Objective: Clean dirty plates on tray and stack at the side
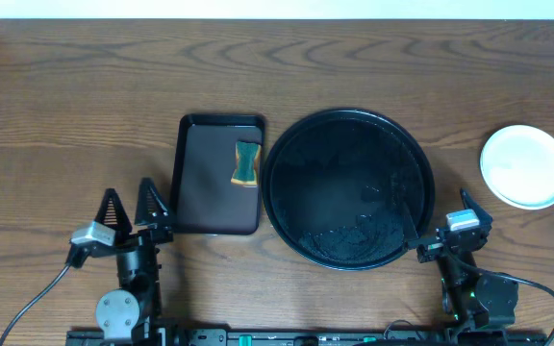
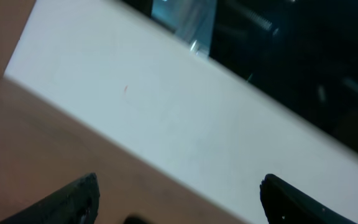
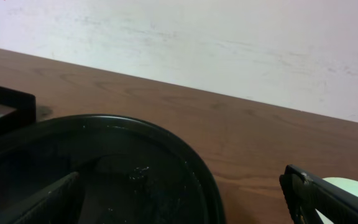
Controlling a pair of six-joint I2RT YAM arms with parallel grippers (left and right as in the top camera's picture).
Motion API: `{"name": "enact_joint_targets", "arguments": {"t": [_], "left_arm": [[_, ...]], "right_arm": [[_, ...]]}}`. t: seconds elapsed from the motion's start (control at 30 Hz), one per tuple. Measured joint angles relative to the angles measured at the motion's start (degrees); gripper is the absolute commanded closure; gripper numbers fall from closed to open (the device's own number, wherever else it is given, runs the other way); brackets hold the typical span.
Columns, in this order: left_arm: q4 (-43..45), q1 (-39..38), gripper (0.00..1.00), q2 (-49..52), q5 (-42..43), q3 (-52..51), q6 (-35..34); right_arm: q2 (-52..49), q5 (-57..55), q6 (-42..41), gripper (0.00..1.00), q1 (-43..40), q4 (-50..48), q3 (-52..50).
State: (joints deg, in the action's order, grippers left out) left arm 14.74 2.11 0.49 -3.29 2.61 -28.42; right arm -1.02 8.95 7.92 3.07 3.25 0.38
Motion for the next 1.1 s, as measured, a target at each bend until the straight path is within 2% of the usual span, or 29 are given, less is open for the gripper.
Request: {"name": "enact_joint_targets", "arguments": {"t": [0.27,0.57,1.1], "left_arm": [[-15.3,0.0,0.17,0.3,-0.5,-1.8,-0.1],[-15.7,0.0,0.16,0.1,-1.0,-1.7,5.0],[-15.7,0.0,0.17,0.1,-1.0,-1.7,6.0]], "right_arm": [[0.0,0.0,0.0,0.01,0.0,0.0,0.0],[0.0,0.0,0.0,0.01,0.0,0.0,0.0],[0.0,0.0,0.0,0.01,0.0,0.0,0.0]]}}
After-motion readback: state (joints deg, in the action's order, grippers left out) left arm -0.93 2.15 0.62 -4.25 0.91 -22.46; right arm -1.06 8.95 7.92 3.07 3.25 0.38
